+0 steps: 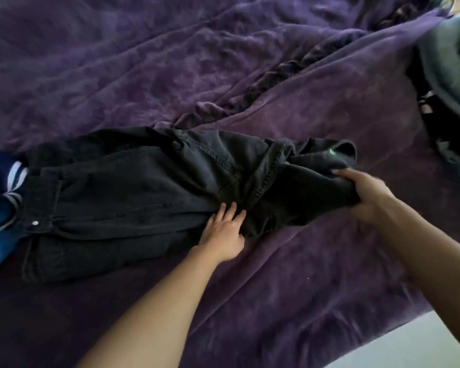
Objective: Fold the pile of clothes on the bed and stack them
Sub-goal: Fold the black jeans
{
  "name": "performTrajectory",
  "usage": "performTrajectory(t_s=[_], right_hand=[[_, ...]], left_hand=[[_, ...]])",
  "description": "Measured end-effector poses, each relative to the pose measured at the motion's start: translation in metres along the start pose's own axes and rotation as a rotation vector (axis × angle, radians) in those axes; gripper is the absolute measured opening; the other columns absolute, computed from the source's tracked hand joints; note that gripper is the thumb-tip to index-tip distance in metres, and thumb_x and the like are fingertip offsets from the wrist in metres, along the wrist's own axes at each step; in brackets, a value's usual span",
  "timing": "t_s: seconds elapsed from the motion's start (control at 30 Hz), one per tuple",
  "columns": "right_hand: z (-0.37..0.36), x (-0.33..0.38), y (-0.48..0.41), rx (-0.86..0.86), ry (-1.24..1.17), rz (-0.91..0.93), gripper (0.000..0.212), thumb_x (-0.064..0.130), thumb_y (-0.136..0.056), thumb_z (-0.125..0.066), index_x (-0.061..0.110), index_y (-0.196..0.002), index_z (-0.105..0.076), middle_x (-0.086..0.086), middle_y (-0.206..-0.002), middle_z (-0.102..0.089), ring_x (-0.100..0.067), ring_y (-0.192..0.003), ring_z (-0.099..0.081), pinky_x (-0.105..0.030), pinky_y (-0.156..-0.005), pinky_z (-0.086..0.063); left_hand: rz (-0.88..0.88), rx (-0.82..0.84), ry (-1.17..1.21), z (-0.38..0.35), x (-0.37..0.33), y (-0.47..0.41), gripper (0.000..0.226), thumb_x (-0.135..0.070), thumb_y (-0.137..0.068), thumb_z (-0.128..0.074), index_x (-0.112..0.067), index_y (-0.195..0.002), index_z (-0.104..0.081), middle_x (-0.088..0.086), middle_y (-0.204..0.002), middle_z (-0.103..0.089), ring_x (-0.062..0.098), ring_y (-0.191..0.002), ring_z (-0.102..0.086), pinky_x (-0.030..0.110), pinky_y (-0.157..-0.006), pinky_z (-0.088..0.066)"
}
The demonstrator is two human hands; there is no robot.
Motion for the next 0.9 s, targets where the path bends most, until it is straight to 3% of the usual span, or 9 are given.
performTrajectory(t_s=[0.13,0.23,0.3,0.43,0.5,0.57,0.63,0.73,0.9], right_hand=[[-0.06,0.026,0.071,0.24,0.244,0.637,0.053,0.001,-0.066,-0.076,0.026,-0.112,-0.066,0.004,-0.1,-0.073,-0.006,-0.091,-0.068,-0.021,-0.081,-0.055],[-0.12,0.012,0.115,0.451,0.655,0.963,0.061,0.013,-0.067,-0.071,0.026,-0.125,-0.058,0.009,-0.114,-0.066,-0.003,-0.105,-0.061,-0.019,-0.093,-0.047],[-0.163,-0.019,0.129,0.538,0.963,1.022,0.066,0.02,-0.073,-0.066,0.03,-0.136,-0.047,0.001,-0.122,-0.064,-0.018,-0.11,-0.062,-0.03,-0.093,-0.049],[-0.214,-0.089,0.123,0.912,1.502,0.774,0.084,0.032,-0.086,-0.062,0.037,-0.151,-0.009,-0.012,-0.135,-0.049,-0.033,-0.115,-0.054,-0.038,-0.095,-0.046],[-0.214,-0.103,0.12,1.094,1.411,0.582,0.083,0.026,-0.087,-0.064,0.039,-0.151,-0.012,-0.009,-0.138,-0.046,-0.028,-0.119,-0.052,-0.034,-0.1,-0.044],[-0.199,-0.098,0.114,0.967,1.099,0.711,0.061,0.013,-0.084,-0.058,0.03,-0.141,-0.045,-0.004,-0.128,-0.058,-0.02,-0.111,-0.06,-0.03,-0.095,-0.049],[-0.18,-0.084,0.098,0.582,0.964,1.133,0.045,0.012,-0.079,-0.052,0.023,-0.121,-0.064,0.001,-0.116,-0.066,-0.018,-0.1,-0.065,-0.034,-0.086,-0.053],[-0.17,-0.068,0.071,0.345,1.28,1.537,0.048,0.026,-0.086,-0.057,0.026,-0.134,-0.054,-0.005,-0.144,-0.047,-0.025,-0.125,-0.05,-0.04,-0.092,-0.044],[-0.219,-0.063,0.015,0.364,1.75,1.441,0.064,0.057,-0.092,-0.043,0.033,-0.15,-0.026,-0.009,-0.161,-0.01,-0.026,-0.148,-0.011,-0.053,-0.109,-0.022]], left_hand=[[0.21,-0.238,0.885,0.037,0.022,0.03,0.031,-0.004,-0.094,-0.046,-0.014,-0.118,-0.064,0.01,-0.123,-0.064,0.023,-0.121,-0.054,0.032,-0.104,-0.039],[0.419,-0.53,1.174,0.06,0.061,0.067,0.029,0.001,-0.092,-0.042,-0.014,-0.095,-0.067,0.012,-0.089,-0.071,0.027,-0.092,-0.065,0.033,-0.079,-0.05],[0.545,-0.715,1.215,0.068,0.093,0.09,0.031,0.001,-0.094,-0.035,-0.008,-0.095,-0.065,0.012,-0.08,-0.068,0.029,-0.084,-0.065,0.032,-0.069,-0.05],[0.644,-0.918,0.988,0.071,0.141,0.126,0.027,-0.001,-0.094,-0.039,-0.008,-0.096,-0.065,0.014,-0.088,-0.067,0.033,-0.093,-0.065,0.042,-0.08,-0.053],[0.582,-0.986,0.73,0.073,0.14,0.133,0.024,-0.004,-0.093,-0.044,-0.009,-0.101,-0.066,0.013,-0.1,-0.065,0.031,-0.098,-0.063,0.041,-0.089,-0.05],[0.419,-1.076,0.49,0.072,0.121,0.13,0.029,-0.008,-0.088,-0.044,-0.008,-0.106,-0.067,0.013,-0.11,-0.06,0.03,-0.104,-0.058,0.038,-0.094,-0.045],[0.25,-1.049,0.292,0.067,0.091,0.117,0.035,-0.016,-0.085,-0.045,-0.01,-0.112,-0.067,0.016,-0.124,-0.056,0.033,-0.114,-0.052,0.039,-0.098,-0.042],[0.137,-0.759,-0.034,0.045,0.052,0.087,0.046,-0.037,-0.086,-0.053,-0.023,-0.13,-0.058,0.015,-0.149,-0.038,0.035,-0.136,-0.036,0.049,-0.108,-0.031],[0.359,-0.464,-0.218,0.034,0.11,0.059,0.061,-0.046,-0.095,-0.038,-0.032,-0.151,-0.017,0.005,-0.162,0.0,0.029,-0.148,-0.002,0.052,-0.116,-0.01]])
Point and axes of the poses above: each hand's wrist, its own y-axis away from the middle knuckle, its own z-axis out of the back of the hand, x = y × z, the point moved 1 cm from there along -y, towards the middle knuckle
